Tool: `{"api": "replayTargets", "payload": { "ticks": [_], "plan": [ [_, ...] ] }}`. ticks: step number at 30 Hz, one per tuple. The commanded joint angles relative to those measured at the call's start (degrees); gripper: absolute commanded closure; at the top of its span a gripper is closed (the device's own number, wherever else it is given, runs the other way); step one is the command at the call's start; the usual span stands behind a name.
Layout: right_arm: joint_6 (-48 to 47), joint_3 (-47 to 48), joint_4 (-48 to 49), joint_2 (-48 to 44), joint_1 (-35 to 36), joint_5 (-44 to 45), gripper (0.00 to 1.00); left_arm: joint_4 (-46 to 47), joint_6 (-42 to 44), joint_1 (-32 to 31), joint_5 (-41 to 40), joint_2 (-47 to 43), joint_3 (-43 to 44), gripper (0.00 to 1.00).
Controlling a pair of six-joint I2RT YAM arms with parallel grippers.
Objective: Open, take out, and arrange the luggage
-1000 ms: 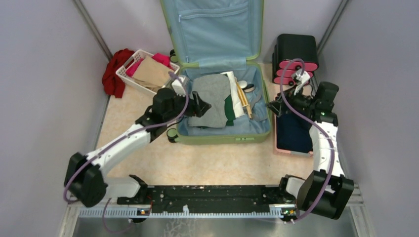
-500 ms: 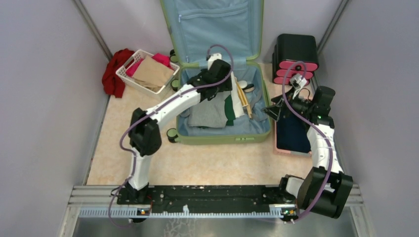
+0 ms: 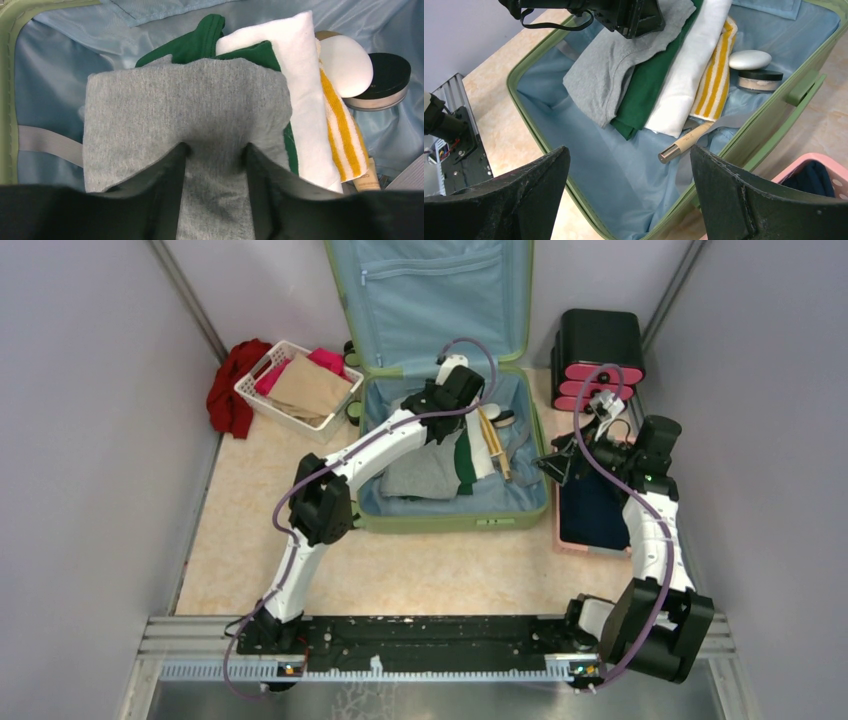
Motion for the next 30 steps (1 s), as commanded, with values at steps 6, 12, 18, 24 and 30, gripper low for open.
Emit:
{"api": "replayTargets", "payload": {
  "ticks": [6, 12, 18, 24, 30],
  "plan": [
    [-1.0, 0.5, 1.4, -0.6, -0.4, -2.0, 0.11, 4.4, 3.8, 0.3, 0.7, -4.0, -3.2, 0.9],
    [-1.3, 0.5, 0.9, -0.1, -0.4, -3.2, 0.11, 10.2, 2.7, 2.3, 5.7, -10.5, -11.2, 1.0],
    [-0.5, -0.1, 2.6, 0.3, 1.4, -4.4, 0.12, 26.0, 1.2, 8.3, 22.2, -22.8, -29.8, 1.0],
    [1.0, 1.9, 3.9, 2.7, 8.2, 1.8, 0.12, 39.3, -1.4, 15.6, 41.7, -30.3, -43.6, 1.0],
    [5.9, 9.9, 9.1, 10.4, 21.1, 11.6, 0.09, 43.9, -2.9, 18.9, 50.1, -32.6, -48.4, 1.0]
  ]
}}
